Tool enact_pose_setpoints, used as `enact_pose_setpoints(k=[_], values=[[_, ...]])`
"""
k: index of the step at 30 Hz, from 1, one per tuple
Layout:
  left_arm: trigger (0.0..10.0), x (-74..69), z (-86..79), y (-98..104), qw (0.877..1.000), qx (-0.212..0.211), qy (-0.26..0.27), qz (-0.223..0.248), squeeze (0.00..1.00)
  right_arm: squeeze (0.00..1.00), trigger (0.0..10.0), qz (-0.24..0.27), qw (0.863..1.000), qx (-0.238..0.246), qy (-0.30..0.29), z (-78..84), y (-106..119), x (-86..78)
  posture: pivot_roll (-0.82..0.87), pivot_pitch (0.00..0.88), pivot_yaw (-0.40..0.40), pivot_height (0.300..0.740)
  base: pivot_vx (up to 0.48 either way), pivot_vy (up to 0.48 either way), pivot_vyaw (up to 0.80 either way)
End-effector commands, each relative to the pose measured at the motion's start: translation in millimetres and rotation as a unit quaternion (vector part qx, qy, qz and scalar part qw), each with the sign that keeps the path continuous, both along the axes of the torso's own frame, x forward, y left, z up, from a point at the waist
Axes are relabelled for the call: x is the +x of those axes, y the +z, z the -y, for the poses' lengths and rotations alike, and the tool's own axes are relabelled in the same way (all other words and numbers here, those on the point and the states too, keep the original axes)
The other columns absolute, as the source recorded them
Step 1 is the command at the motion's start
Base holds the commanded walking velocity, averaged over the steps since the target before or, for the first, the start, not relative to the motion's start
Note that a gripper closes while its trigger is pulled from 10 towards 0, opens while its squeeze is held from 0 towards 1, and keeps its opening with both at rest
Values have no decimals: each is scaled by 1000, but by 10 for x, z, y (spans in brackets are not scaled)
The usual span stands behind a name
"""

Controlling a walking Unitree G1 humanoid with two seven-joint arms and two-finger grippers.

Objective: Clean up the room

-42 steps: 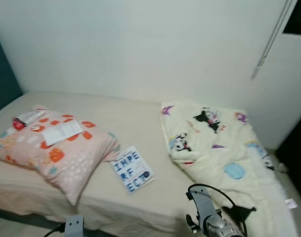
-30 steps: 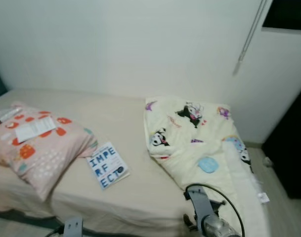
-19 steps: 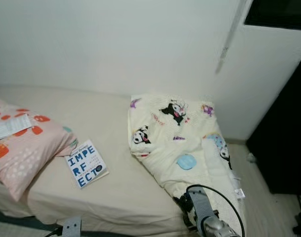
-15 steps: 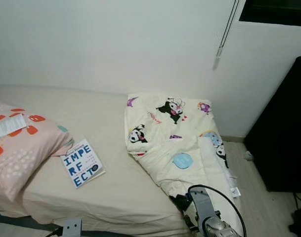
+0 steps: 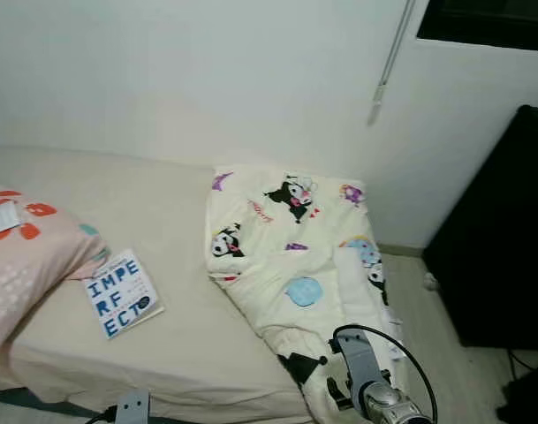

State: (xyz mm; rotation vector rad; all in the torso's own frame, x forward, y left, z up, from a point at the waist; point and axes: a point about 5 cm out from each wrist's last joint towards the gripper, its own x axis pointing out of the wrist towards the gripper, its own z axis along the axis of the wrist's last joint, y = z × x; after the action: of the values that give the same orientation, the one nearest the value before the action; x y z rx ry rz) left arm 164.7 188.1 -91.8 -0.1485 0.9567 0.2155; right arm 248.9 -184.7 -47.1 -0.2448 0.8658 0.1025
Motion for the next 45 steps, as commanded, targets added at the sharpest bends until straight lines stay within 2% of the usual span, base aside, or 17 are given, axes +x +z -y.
enact_pose_setpoints(k=[1,12,16,17,18,20,21,22,25,28,30,32,34,37,38,40,45], values=[[10000,-41,-3,-18,1000,-2,8,-6,0,0,10000,-4,1000,1,3,-34,-20,-22,-66,0,-88,712,0,0,0],[10000,-32,-4,-10,1000,-2,-4,3,0,0,10000,-23,1000,-3,6,-43,-91,-122,-50,0,-77,712,0,0,0],[10000,4,-10,16,1000,-1,-15,25,0,0,10000,-28,1000,-1,1,-44,-107,-144,-43,0,-81,712,0,0,0],[10000,218,-165,142,998,3,-11,61,0,0,10000,-27,1000,-2,-2,-38,-105,-143,-39,0,-87,712,0,0,0],[10000,218,-165,142,998,3,-11,61,0,0,10000,-27,1000,-2,-2,-38,-105,-143,-39,0,-87,712,0,0,0],[10000,588,-389,408,991,7,-3,130,0,0,10000,-26,1000,-3,-4,-37,-99,-133,-37,0,-92,712,0,0,0],[10000,813,-485,598,984,11,-2,176,0,0,10000,-24,1000,-3,1,-46,-91,-120,-34,0,-95,712,0,0,0],[10000,894,-518,674,981,13,-2,193,0,0,10000,-23,1000,-3,3,-52,-86,-111,-28,0,-105,712,0,0,0],[10000,894,-518,674,981,13,-2,193,0,0,10000,-23,1000,-3,3,-52,-86,-111,-28,0,-105,712,0,0,0],[10000,1030,-570,809,975,18,-4,220,0,0,10000,-24,1000,-5,15,-61,-76,-95,-34,0,-112,712,0,0,0],[10000,1006,-553,781,977,18,-8,214,0,0,10000,-22,1000,-6,16,-63,-69,-85,-38,0,-107,712,0,0,0],[10000,869,-490,646,982,12,-14,186,0,0,10000,-18,1000,-4,13,-61,-62,-75,-47,0,-101,712,0,0,0],[10000,869,-490,646,982,12,-14,186,0,0,10000,-18,1000,-4,13,-61,-62,-75,-47,0,-101,712,0,0,0],[10000,519,-411,372,992,-1,-6,124,0,0,10000,-11,1000,-9,10,-42,-54,-69,-39,0,-104,712,0,0,0],[10000,519,-411,372,992,-1,-6,124,0,0,10000,-11,1000,-9,10,-42,-54,-69,-39,0,-104,712,0,0,0],[10000,354,-401,271,995,-5,-3,97,0,0,10000,-3,1000,-9,2,-19,-37,-49,-31,0,-100,712,0,0,0],[10000,245,-398,209,997,-4,-2,78,0,0,10000,4,1000,-3,-9,5,-15,-24,-26,0,-99,712,0,0,0]])
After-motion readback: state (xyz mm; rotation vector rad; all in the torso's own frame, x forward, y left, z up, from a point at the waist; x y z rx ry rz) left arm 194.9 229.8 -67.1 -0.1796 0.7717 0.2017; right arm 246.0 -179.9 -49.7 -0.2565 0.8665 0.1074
